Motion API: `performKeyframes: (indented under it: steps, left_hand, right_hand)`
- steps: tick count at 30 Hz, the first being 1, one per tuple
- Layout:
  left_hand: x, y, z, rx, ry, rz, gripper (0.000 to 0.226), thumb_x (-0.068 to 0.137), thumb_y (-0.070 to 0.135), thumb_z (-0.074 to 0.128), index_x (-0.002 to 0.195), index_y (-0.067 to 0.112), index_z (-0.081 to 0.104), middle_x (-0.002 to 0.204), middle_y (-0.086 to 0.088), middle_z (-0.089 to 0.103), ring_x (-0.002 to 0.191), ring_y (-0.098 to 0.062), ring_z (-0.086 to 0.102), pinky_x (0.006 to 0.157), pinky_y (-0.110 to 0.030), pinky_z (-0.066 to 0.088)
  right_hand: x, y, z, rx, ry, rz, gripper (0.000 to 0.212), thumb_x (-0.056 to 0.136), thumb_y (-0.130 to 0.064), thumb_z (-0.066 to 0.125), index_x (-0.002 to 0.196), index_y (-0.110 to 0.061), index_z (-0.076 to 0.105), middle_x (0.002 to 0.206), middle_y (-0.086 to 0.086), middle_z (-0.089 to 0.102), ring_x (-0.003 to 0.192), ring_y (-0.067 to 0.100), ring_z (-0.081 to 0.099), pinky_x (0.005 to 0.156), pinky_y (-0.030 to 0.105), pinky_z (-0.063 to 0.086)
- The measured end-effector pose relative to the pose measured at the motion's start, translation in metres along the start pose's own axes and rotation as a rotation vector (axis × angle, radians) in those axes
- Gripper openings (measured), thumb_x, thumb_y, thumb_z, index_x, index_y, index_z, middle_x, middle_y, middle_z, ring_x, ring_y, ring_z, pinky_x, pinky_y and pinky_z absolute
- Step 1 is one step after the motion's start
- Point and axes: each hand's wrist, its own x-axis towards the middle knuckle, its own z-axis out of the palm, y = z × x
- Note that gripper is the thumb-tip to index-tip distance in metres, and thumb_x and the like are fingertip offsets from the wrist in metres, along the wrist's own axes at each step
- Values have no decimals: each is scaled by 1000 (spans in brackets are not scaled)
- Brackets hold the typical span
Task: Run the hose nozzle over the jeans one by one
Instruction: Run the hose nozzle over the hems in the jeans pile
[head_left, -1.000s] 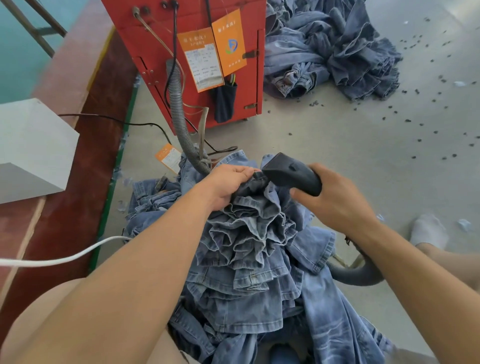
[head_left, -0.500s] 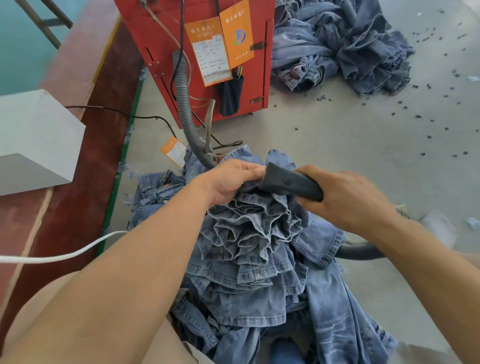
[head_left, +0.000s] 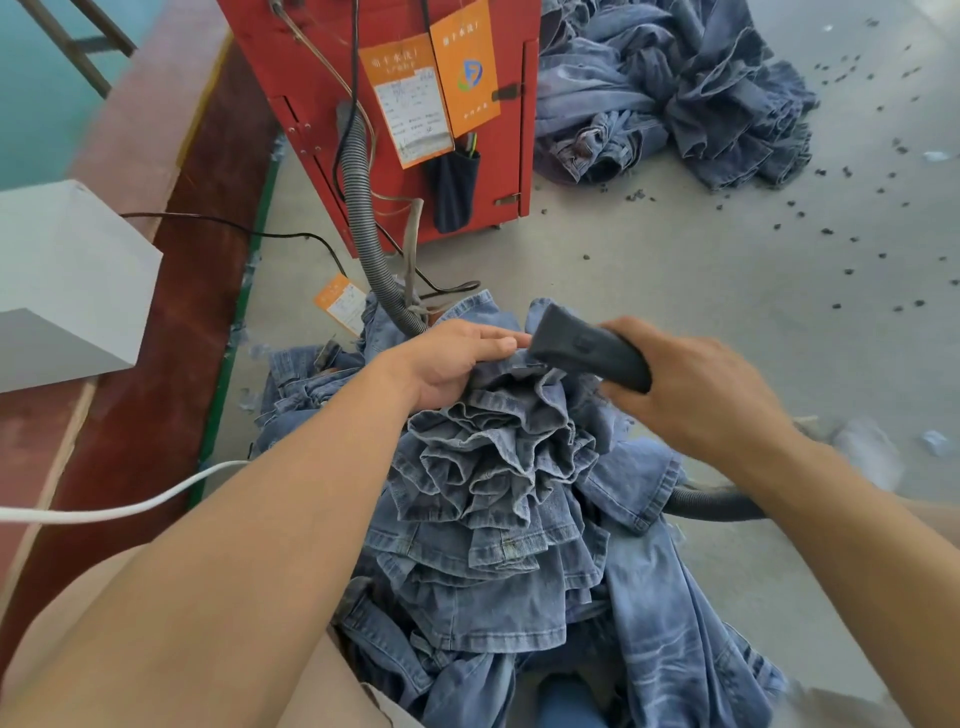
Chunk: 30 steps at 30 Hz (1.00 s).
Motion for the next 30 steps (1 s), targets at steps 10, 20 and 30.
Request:
performKeyframes:
  steps: [10, 20, 30]
  left_hand:
    - [4, -3, 4, -115, -2, -10, 27, 105, 12, 53, 124, -1, 69, 112, -19, 75, 101, -28, 72, 90, -37, 59]
    - [12, -6, 2, 166, 614, 48, 31, 107, 13, 45, 96, 19, 73, 121, -12, 68, 112, -33, 62, 102, -51, 52]
    - [-12, -19, 19, 433, 745, 142, 36, 106, 51, 41, 108, 25, 65, 111, -2, 63, 102, -27, 57, 89, -46, 46]
  right_hand:
    - [7, -17, 12, 51, -66, -36, 38, 96, -44, 63, 130, -43, 46, 93, -6, 71, 74, 24, 65, 65, 42, 57]
    - [-20, 27, -6, 338, -175, 160, 53, 95, -19, 67, 138, -16, 36, 101, 15, 64, 86, 32, 65, 80, 55, 55]
    - [-54, 62, -16, 221, -301, 160, 56, 92, -42, 77, 133, -15, 52, 107, 6, 68, 93, 27, 65, 83, 40, 55]
